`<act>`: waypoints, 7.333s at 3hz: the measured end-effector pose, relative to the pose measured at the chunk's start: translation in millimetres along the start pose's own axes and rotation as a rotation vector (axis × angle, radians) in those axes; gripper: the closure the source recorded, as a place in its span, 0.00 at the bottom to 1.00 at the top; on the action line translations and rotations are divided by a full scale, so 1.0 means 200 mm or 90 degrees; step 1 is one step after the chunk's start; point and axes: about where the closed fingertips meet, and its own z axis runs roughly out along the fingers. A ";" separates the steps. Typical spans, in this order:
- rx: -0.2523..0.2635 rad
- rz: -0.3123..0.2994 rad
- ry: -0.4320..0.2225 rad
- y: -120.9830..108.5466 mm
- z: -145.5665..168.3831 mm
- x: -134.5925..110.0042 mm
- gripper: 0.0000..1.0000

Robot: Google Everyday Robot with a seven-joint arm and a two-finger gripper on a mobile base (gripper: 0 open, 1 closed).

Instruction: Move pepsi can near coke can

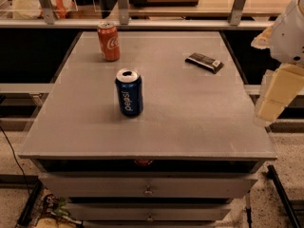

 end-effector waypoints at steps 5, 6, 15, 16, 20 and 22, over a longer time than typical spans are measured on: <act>-0.055 0.117 -0.209 0.06 0.29 -0.36 0.00; -0.059 0.110 -0.265 0.07 0.34 -0.42 0.00; -0.078 0.088 -0.750 0.06 0.78 -1.19 0.19; -0.085 0.085 -0.753 0.07 0.80 -1.20 0.42; -0.040 0.059 -0.752 -0.13 0.56 -1.10 1.00; -0.038 0.048 -0.750 -0.19 0.58 -1.16 1.00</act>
Offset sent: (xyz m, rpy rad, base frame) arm 0.0257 0.0786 -0.0473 0.3288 0.0676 -0.1121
